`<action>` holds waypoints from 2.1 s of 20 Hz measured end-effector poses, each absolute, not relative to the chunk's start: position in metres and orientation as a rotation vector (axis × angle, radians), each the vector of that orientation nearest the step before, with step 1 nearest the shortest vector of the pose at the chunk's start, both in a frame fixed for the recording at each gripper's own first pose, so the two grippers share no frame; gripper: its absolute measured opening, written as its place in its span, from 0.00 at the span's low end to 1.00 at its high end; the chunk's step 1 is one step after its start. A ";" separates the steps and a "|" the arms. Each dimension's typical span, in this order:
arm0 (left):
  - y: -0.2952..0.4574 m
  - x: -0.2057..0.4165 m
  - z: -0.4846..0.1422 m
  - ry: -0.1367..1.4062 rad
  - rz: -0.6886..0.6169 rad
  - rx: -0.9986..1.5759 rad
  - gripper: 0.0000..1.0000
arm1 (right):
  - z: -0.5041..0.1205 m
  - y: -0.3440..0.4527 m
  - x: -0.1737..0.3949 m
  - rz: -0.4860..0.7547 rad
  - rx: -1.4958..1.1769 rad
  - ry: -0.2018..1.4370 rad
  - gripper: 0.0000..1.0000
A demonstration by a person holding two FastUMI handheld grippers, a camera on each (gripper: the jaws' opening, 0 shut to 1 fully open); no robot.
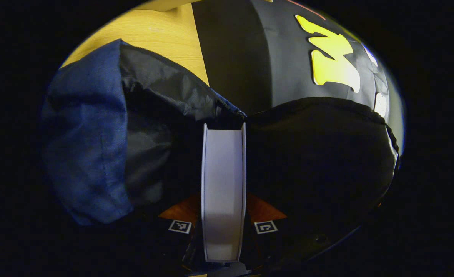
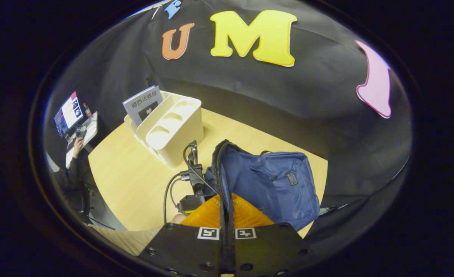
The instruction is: Open the schoolbag, grab two books from the bookshelf and put them into the schoolbag.
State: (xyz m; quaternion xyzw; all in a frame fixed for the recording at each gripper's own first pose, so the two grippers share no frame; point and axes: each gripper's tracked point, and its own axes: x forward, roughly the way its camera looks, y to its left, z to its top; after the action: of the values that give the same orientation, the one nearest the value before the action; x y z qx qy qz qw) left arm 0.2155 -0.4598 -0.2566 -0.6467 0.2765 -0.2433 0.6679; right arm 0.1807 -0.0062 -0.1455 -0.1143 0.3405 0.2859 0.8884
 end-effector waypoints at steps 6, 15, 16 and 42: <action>-0.448 0.205 -0.253 0.676 -0.545 -1.460 0.52 | -0.140 -0.006 0.190 0.556 -0.232 0.692 0.00; -0.370 0.138 -0.249 0.777 -0.470 -1.313 0.63 | -0.151 -0.013 0.195 0.484 -0.176 0.713 0.00; -0.358 0.129 -0.244 0.782 -0.469 -1.288 0.63 | -0.152 -0.014 0.195 0.473 -0.165 0.713 0.00; 0.035 0.126 -0.107 0.545 -0.179 -0.455 0.63 | -0.167 -0.028 0.175 0.258 -0.033 0.717 0.00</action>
State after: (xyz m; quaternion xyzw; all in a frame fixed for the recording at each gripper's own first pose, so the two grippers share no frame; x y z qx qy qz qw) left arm 0.1258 0.0354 -0.1067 -0.2225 0.2663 -0.0873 0.9338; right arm 0.1746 -0.0277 -0.1665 -0.0162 0.3500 0.1260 0.9281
